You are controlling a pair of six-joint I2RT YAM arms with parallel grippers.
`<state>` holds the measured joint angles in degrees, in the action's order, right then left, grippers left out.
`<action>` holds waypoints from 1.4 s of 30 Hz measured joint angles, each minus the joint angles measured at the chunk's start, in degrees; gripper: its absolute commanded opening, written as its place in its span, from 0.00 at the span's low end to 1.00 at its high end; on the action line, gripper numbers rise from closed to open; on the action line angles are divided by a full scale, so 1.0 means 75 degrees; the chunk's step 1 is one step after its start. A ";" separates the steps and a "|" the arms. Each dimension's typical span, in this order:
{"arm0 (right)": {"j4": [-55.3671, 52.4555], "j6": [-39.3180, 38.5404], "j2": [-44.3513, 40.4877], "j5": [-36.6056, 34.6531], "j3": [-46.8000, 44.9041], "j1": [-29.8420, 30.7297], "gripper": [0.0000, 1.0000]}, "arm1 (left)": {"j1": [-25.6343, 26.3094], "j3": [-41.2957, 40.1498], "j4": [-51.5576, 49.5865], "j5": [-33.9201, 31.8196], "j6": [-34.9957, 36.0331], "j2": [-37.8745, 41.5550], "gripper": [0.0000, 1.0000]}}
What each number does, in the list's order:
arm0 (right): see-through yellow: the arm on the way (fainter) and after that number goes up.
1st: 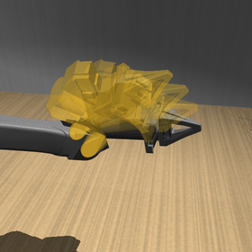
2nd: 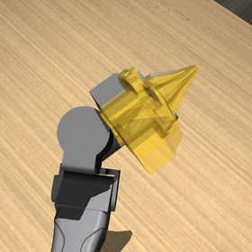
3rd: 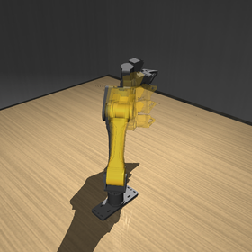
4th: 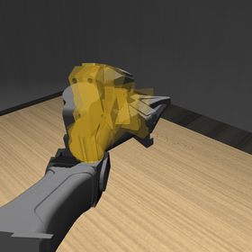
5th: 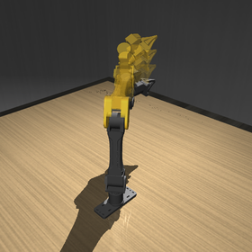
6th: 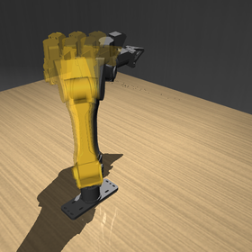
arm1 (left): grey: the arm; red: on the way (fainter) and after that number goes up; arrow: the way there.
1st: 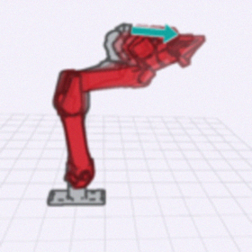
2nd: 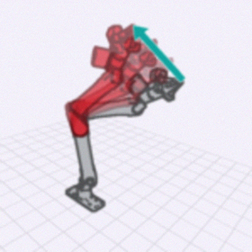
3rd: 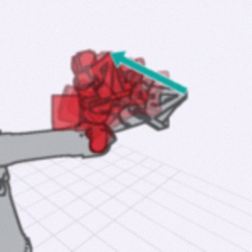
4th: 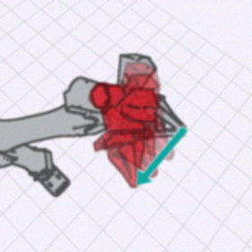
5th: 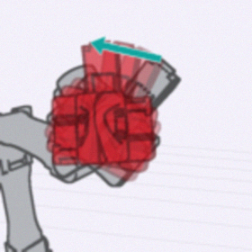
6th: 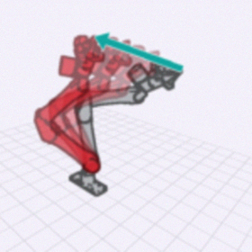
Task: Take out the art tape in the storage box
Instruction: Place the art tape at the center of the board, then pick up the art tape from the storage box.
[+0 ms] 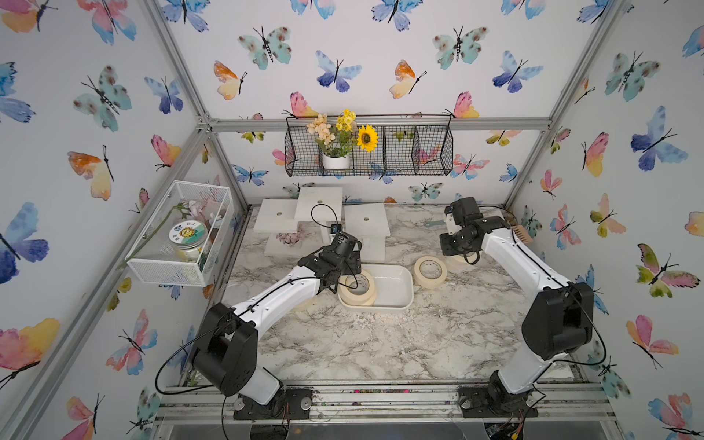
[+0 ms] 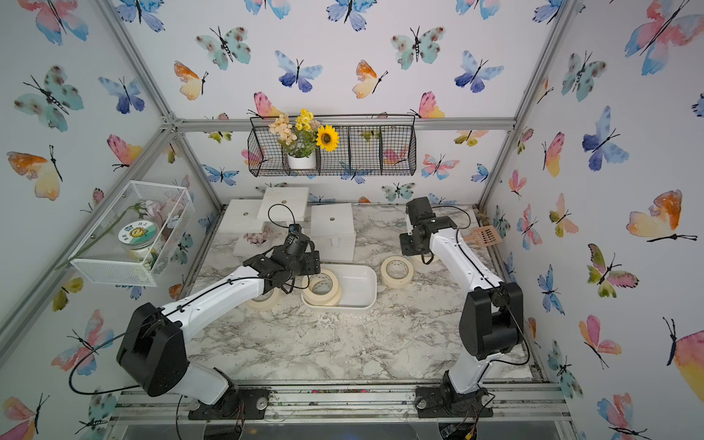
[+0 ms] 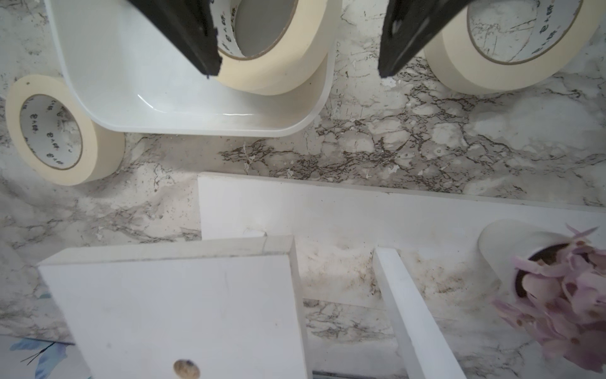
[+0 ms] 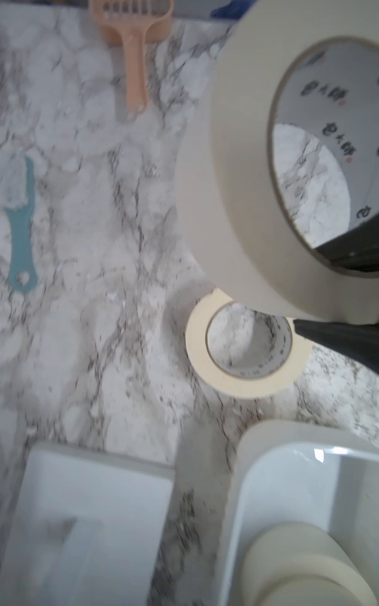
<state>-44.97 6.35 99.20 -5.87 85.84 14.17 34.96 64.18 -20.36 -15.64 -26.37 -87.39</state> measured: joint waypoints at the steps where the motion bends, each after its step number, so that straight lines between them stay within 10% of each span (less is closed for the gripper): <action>1: 0.0015 0.0017 0.0137 -0.0035 -0.0006 -0.0251 0.02 | 0.0000 -0.0061 -0.0006 0.0032 0.0009 -0.0050 0.80; 17: 0.0807 0.0181 0.1667 0.0090 -0.0530 -0.0729 0.03 | 0.0000 -0.0318 0.0326 0.0248 0.0175 -0.0618 0.79; 21: 0.0938 0.0216 0.1702 0.0166 -0.0641 -0.0729 0.50 | 0.0000 -0.0315 0.0356 0.0248 0.0224 -0.0746 0.79; 25: 0.1032 0.0233 0.1684 0.0175 -0.0670 -0.0729 0.66 | 0.0000 -0.0268 0.0376 0.0245 0.0262 -0.0822 0.78; 42: 0.0973 0.0207 0.0694 0.0087 -0.0772 -0.0729 0.67 | 0.0207 0.0038 -0.1160 0.0484 0.0449 -0.0423 0.76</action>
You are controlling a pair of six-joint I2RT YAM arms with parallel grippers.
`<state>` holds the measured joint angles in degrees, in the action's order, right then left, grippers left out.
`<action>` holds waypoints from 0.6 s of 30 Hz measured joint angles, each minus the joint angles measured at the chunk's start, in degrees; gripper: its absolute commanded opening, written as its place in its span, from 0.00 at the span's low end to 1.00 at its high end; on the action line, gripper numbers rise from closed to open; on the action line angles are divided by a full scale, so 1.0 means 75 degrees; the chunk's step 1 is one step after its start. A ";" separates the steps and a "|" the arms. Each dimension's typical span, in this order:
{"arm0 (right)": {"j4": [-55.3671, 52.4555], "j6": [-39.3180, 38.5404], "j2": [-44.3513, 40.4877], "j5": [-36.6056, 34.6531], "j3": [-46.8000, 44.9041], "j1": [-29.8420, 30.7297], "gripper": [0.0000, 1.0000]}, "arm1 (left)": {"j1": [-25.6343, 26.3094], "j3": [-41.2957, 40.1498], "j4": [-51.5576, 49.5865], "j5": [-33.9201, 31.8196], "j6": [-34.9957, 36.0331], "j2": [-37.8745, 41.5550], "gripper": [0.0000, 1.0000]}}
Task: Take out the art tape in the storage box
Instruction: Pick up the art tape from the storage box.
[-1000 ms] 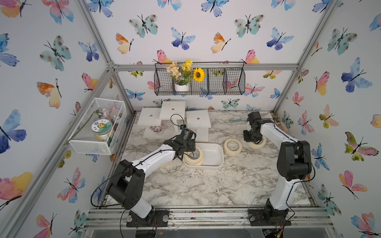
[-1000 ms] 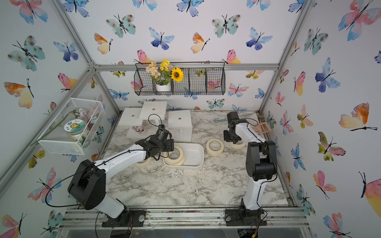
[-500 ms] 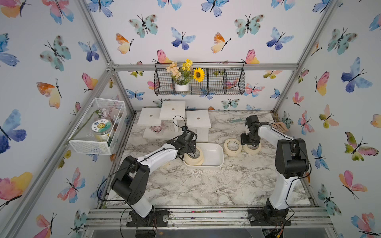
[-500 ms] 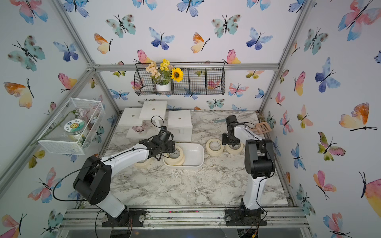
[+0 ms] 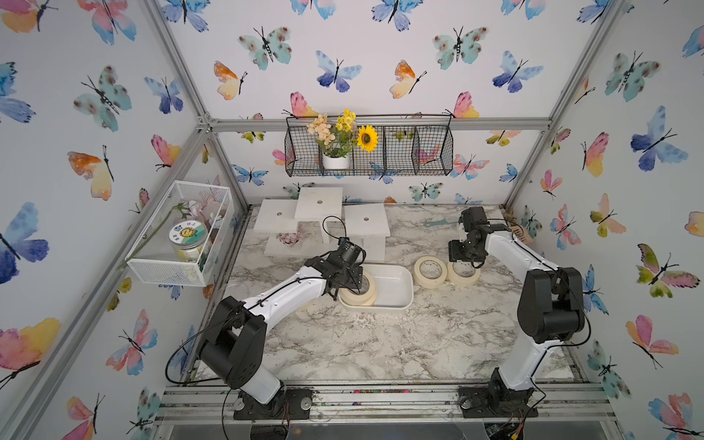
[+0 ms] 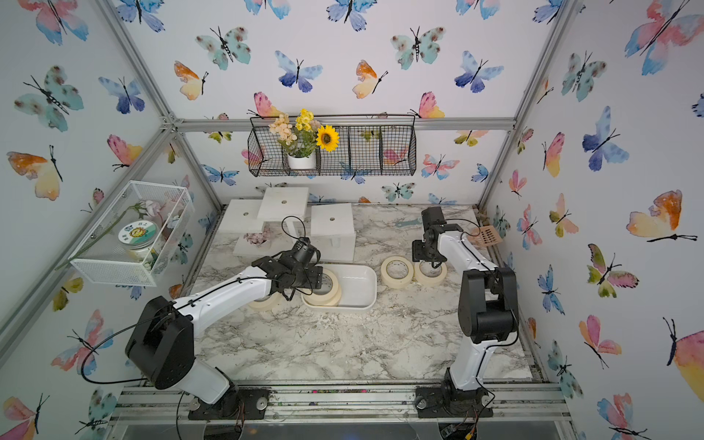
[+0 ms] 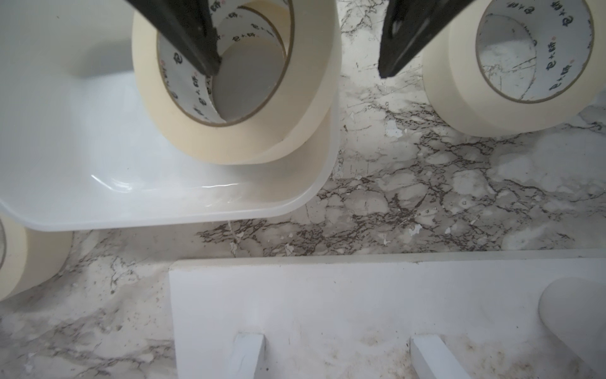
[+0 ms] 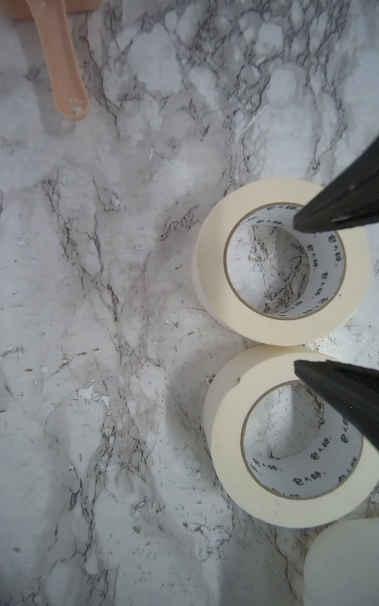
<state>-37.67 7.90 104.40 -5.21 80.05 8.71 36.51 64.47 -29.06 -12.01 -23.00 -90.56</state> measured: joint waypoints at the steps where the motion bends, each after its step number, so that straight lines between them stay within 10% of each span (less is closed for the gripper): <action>1: 0.0000 0.0000 -0.0009 0.0000 -0.0041 0.0000 0.67 | -0.0003 0.0067 -0.0111 -0.0003 0.0012 -0.0111 0.72; 18: 0.0003 -0.0006 -0.0495 -0.0015 -0.0653 0.0003 0.66 | 0.0000 0.0731 -0.0801 -0.0242 0.0204 -0.0691 0.20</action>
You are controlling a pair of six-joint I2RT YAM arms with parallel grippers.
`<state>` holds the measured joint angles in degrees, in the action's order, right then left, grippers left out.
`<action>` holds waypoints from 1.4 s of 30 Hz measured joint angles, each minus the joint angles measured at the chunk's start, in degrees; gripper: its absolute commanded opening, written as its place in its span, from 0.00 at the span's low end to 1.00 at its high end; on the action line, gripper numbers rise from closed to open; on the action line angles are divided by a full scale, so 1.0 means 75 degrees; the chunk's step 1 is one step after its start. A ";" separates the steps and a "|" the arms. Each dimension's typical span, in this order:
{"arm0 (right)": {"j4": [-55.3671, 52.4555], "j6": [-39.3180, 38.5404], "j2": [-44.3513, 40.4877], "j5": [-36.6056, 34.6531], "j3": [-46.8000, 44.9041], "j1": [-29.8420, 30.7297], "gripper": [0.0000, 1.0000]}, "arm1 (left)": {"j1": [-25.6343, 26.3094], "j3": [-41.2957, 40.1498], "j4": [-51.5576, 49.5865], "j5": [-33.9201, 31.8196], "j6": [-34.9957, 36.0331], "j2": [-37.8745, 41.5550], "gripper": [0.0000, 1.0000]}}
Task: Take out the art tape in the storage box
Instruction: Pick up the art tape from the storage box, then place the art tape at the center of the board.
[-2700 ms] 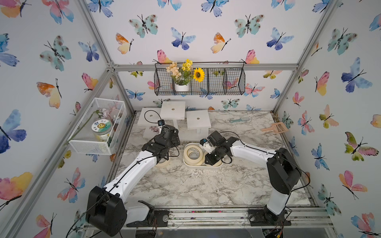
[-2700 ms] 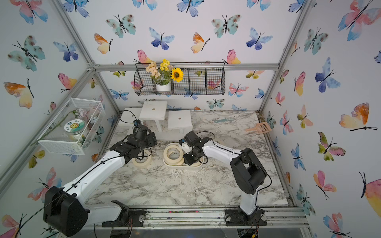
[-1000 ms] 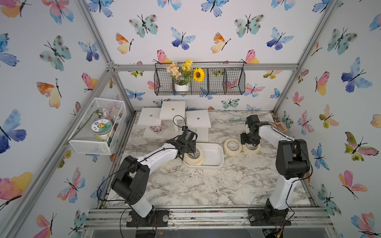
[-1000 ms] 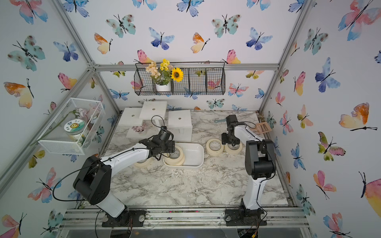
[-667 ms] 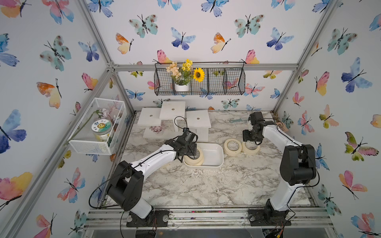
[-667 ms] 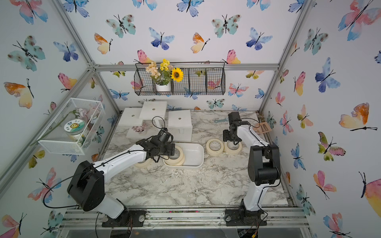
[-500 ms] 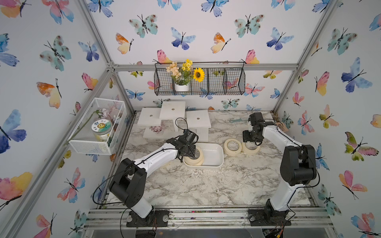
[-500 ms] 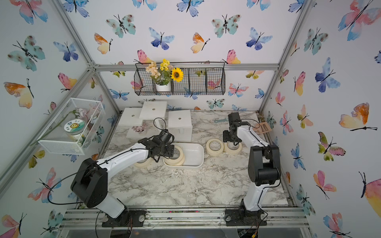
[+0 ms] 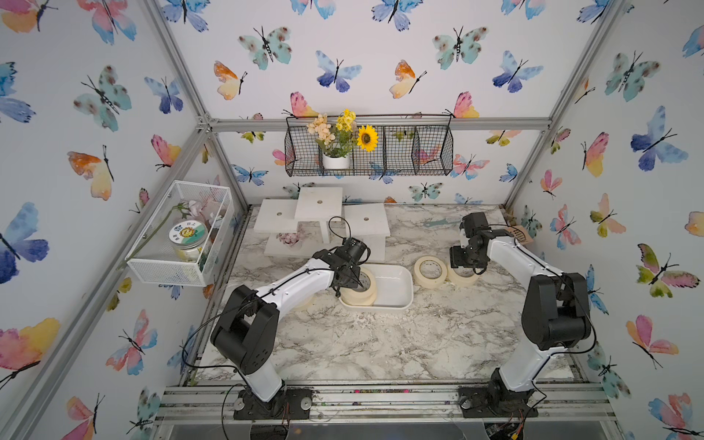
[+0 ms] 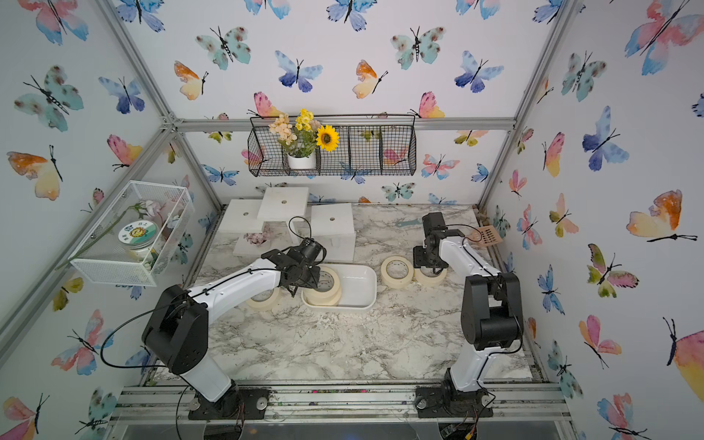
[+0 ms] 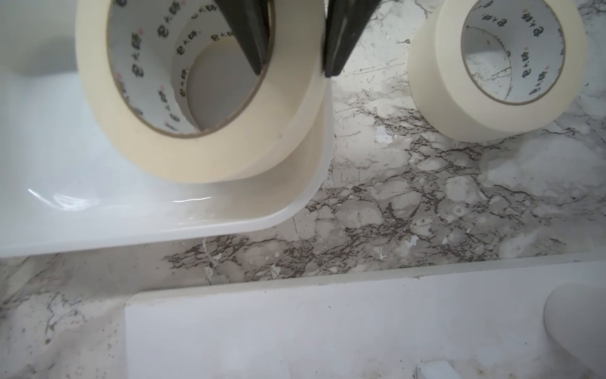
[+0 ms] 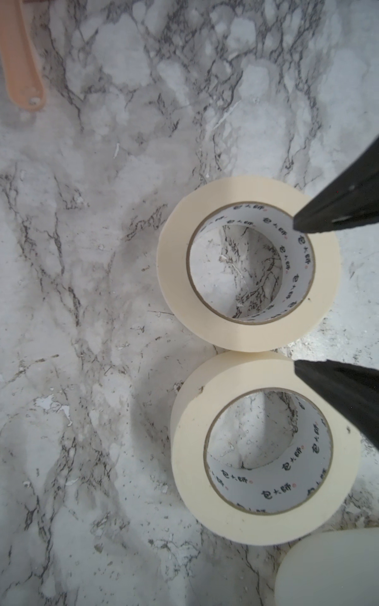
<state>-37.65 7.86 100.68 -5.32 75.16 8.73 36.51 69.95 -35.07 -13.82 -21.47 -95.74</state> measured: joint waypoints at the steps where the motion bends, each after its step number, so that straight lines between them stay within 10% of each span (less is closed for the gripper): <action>1: -0.0003 0.0000 -0.0035 0.0000 -0.0009 0.0003 0.67 | 0.0000 0.0000 -0.0003 -0.0006 0.0000 0.0009 0.16; 16: 0.0003 0.0000 -0.0627 -0.0003 -0.0259 0.1020 0.66 | -0.0189 -0.0020 -0.0012 -0.0455 -0.0335 0.1792 0.00; 32: 0.0064 0.0000 -0.0592 0.0052 -0.0262 0.2620 0.66 | -0.3826 -0.3742 0.0810 -0.0513 -0.0988 0.3888 0.00; 42: 0.0119 -0.0003 -0.0592 0.0050 -0.0291 0.2623 0.66 | -0.4255 -0.4351 0.1638 -0.0052 -0.1160 0.3815 0.00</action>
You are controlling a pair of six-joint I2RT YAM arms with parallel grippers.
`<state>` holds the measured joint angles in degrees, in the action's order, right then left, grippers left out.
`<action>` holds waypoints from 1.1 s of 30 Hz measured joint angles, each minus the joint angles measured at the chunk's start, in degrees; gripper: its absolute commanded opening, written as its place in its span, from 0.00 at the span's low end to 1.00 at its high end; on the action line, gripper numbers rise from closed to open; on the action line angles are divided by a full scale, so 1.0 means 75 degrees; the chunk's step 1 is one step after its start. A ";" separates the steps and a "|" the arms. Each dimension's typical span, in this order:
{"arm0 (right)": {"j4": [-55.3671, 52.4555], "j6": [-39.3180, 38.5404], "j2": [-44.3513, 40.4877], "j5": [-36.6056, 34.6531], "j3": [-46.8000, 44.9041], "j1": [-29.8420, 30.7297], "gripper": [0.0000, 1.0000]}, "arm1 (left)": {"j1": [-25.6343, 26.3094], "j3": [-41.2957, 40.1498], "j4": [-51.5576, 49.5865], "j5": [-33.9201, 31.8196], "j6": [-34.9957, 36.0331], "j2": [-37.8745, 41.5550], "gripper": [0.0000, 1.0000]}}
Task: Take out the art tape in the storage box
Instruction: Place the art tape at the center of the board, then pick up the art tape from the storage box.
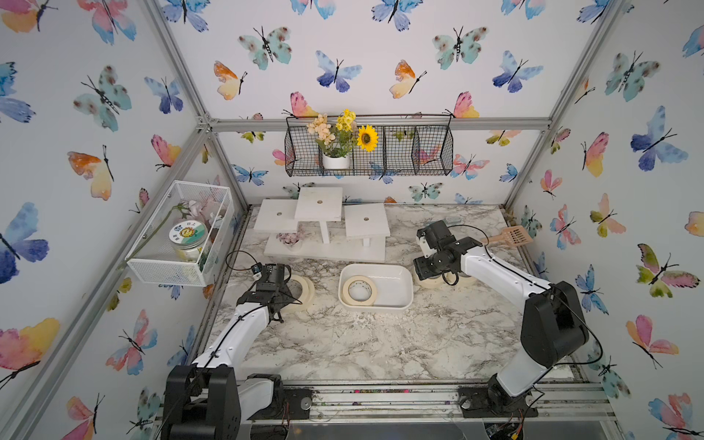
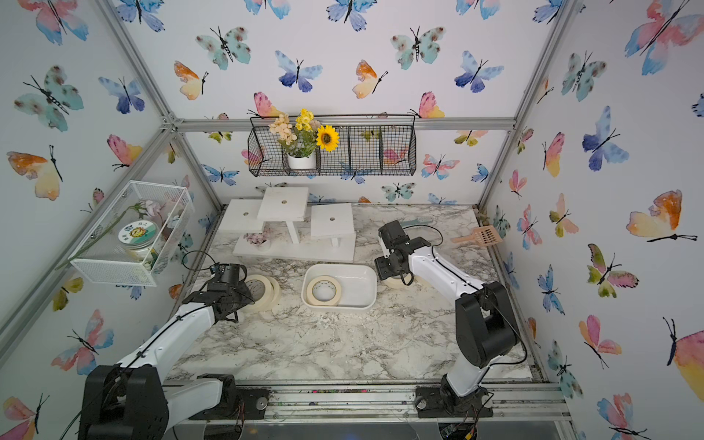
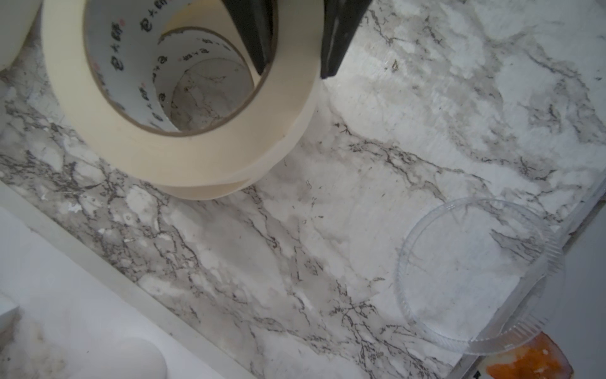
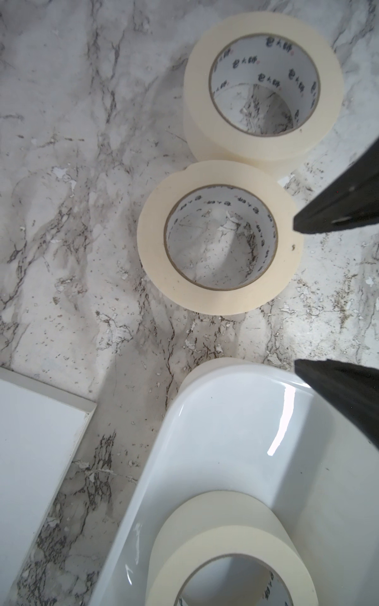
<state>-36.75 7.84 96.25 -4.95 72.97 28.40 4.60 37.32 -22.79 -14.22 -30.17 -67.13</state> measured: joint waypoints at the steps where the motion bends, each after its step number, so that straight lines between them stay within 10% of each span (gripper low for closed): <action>1: 0.0000 0.0000 0.0000 0.0000 -0.0017 0.0006 0.66 | 0.0000 0.0000 0.0058 0.0035 -0.0015 0.0000 0.00; 8: 0.0003 -0.0035 0.0003 0.0000 -0.0052 0.0079 0.70 | 0.0000 -0.0003 0.0507 0.0172 -0.0073 -0.0321 0.05; 11: -0.0017 -0.0061 0.0006 0.0003 0.0026 0.0335 0.74 | 0.0000 -0.0052 0.0644 0.0227 -0.0070 -0.0458 0.33; 20: 0.0274 0.0032 0.0469 0.0694 0.1346 0.2206 0.74 | 0.0000 0.0035 0.0597 0.0396 -0.0020 -0.0230 0.76; 33: 0.0396 0.0216 0.2407 0.1265 0.1612 0.2369 0.73 | 0.0356 0.1233 0.0108 0.0396 0.0227 0.1451 0.94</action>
<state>-33.78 9.45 114.30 4.54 85.06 46.17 7.27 46.57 -21.98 -11.25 -28.47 -56.25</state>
